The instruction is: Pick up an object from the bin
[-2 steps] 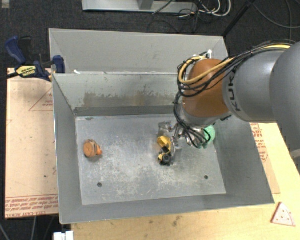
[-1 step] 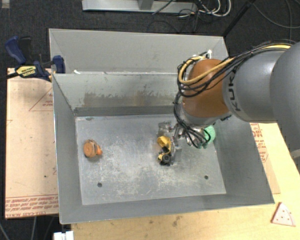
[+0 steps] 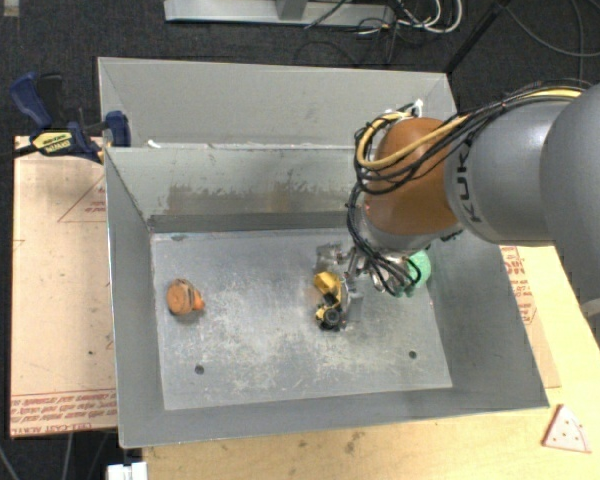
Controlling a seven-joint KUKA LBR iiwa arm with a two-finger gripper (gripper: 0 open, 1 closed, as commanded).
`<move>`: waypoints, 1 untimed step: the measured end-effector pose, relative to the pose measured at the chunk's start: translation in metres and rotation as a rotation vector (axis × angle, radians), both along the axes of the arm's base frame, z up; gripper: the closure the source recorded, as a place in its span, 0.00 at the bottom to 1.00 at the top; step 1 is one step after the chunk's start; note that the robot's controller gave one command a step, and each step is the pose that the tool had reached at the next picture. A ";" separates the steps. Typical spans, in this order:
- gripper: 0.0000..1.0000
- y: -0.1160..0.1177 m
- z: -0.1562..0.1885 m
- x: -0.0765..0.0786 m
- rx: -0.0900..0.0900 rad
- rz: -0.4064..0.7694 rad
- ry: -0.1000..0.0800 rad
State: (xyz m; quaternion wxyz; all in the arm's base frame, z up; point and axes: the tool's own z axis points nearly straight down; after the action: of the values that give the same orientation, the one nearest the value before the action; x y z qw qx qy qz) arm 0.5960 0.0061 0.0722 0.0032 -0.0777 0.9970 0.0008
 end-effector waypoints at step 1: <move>1.00 0.000 0.000 0.000 0.000 0.000 0.000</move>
Offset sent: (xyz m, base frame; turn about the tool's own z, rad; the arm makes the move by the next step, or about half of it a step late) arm 0.0016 -0.0122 0.0581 -0.0338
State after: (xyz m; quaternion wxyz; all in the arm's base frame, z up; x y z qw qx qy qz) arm 0.5960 0.0061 0.0722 0.0032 -0.0778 0.9970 0.0008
